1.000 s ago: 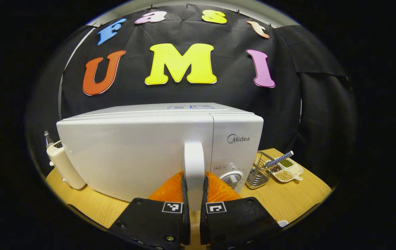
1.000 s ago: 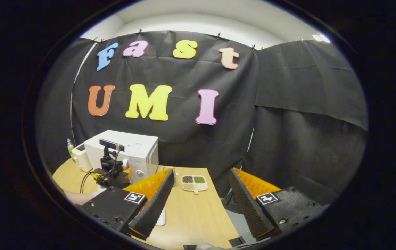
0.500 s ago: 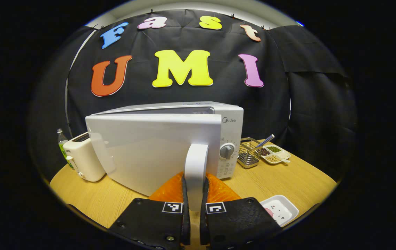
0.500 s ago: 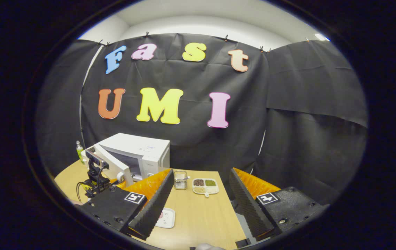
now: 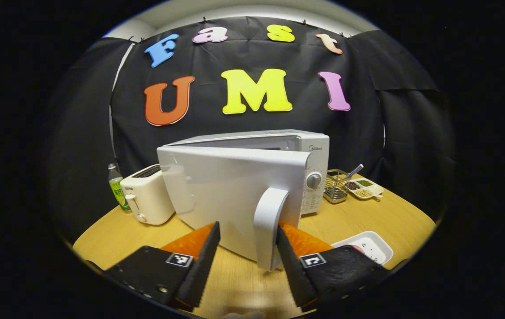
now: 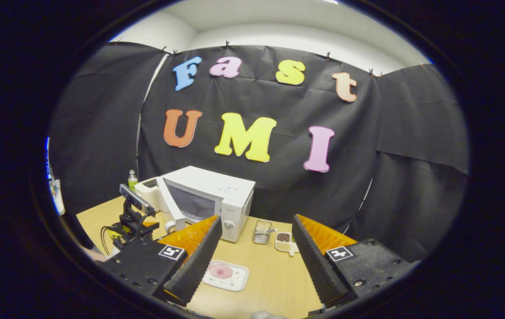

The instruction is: Open the microwave oven with the left hand, put the food in, and close the microwave oven.

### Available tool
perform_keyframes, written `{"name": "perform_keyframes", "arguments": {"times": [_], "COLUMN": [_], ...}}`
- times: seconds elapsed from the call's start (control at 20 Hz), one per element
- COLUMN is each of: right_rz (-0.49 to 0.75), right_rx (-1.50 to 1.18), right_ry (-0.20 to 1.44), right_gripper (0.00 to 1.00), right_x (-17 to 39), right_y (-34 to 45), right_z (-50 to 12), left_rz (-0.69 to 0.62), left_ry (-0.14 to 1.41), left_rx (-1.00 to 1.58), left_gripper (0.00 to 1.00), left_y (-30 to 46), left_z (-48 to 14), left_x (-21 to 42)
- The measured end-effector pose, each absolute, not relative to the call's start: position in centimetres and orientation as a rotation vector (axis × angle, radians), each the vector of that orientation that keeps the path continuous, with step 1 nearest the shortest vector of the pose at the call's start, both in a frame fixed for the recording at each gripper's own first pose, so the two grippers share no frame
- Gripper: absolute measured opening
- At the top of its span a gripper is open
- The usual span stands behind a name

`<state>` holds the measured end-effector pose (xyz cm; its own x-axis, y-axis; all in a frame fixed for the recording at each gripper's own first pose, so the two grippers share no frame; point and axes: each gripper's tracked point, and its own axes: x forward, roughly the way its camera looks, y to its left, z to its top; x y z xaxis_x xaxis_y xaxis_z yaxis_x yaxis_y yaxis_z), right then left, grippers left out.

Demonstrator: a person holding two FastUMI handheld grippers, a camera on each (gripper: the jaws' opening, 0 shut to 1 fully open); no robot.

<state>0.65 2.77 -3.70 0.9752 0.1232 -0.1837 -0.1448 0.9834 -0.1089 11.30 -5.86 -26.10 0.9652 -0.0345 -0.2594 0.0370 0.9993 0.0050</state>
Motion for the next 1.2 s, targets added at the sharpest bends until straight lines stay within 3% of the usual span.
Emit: {"name": "perform_keyframes", "arguments": {"times": [0.05, 0.65, 1.2], "right_rz": [0.145, 0.176, 0.242], "right_rx": [-0.12, -0.086, -0.061], "right_ry": [0.177, 0.165, 0.238], "right_gripper": [1.0, 0.97, 0.97], "right_x": [0.5, -2.6, -0.7], "right_y": [2.9, 4.5, 9.2], "right_z": [-3.8, -4.5, -8.5], "left_rz": [-0.039, 0.088, 0.26], "left_ry": [0.253, 0.278, 0.325], "left_rx": [0.002, 0.099, 0.09], "left_gripper": [0.97, 0.96, 0.96], "left_y": [-5.5, 3.6, 15.7], "left_z": [-25.7, -24.7, -25.7], "left_x": [11.2, 4.0, -0.9]}}
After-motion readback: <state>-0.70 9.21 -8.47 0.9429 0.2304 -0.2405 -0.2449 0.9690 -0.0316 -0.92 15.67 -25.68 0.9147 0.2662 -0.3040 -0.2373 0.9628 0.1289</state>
